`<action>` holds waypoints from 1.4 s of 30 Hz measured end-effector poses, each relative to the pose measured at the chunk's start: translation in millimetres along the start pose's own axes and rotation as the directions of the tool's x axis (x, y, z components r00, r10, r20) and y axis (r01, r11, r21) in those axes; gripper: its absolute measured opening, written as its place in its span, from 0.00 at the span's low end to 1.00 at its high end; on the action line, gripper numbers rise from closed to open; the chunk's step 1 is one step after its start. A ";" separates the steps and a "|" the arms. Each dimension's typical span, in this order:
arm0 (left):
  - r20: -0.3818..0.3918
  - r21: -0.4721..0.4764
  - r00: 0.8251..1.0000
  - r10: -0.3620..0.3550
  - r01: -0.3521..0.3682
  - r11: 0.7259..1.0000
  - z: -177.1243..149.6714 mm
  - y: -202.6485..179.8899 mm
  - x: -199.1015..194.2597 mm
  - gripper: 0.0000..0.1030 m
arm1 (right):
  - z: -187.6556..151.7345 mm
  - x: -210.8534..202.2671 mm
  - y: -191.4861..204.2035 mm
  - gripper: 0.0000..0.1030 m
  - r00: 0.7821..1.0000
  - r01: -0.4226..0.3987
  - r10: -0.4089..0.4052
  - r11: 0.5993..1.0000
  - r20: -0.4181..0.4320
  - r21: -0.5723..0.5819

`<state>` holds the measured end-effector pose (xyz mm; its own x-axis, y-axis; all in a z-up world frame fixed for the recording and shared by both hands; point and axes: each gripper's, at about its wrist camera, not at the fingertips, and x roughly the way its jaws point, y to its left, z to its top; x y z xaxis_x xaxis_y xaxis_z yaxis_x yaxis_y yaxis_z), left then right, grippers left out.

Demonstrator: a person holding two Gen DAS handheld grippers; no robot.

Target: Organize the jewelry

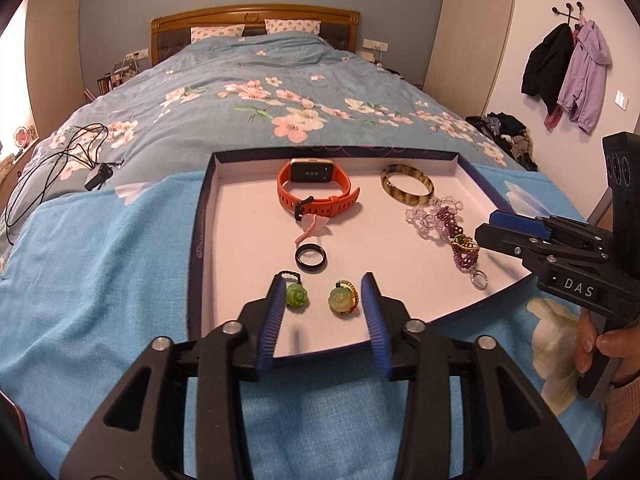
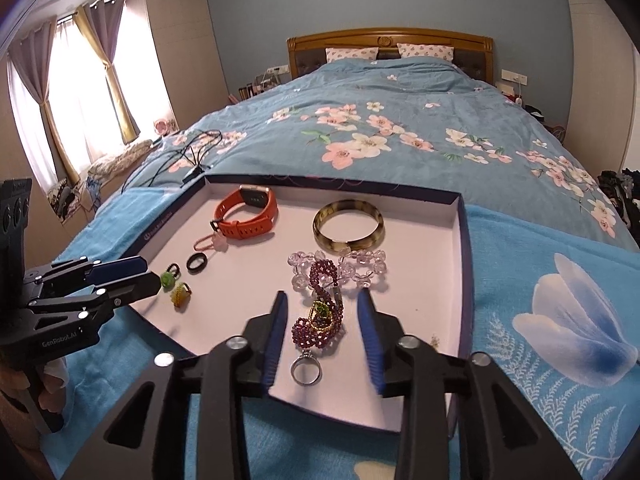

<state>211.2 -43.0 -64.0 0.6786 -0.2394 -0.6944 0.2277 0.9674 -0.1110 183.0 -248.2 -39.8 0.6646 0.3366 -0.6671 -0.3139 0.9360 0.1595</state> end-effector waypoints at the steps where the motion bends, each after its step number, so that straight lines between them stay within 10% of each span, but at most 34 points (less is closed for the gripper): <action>1: 0.007 0.000 1.000 0.000 0.000 1.000 -0.6 0.2 -3.4 0.43 | -0.3 -5.2 0.6 0.36 1.000 0.002 -0.002 1.000 0.013 0.001; 11: 0.200 0.012 0.979 0.041 -0.045 0.999 -18.6 2.1 -75.9 0.94 | -19.6 -71.4 19.6 0.83 0.976 0.053 -0.051 0.999 0.212 -0.007; 28: 0.455 -0.017 0.879 0.143 -0.152 0.988 -86.2 -19.0 -186.4 0.94 | -84.6 -148.0 63.4 0.93 0.861 0.225 -0.186 0.974 0.473 -0.027; 42: 0.536 -0.053 0.828 0.168 -0.166 0.985 -110.2 -31.3 -231.2 0.94 | -100.8 -169.0 69.1 0.93 0.826 0.226 -0.207 0.974 0.525 0.028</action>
<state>-29.8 -8.8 21.6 0.9739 -0.0798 -0.2125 0.0747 0.9967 -0.0322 -19.3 -250.8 10.6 0.9695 0.1385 -0.2022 -0.1363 0.9904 0.0250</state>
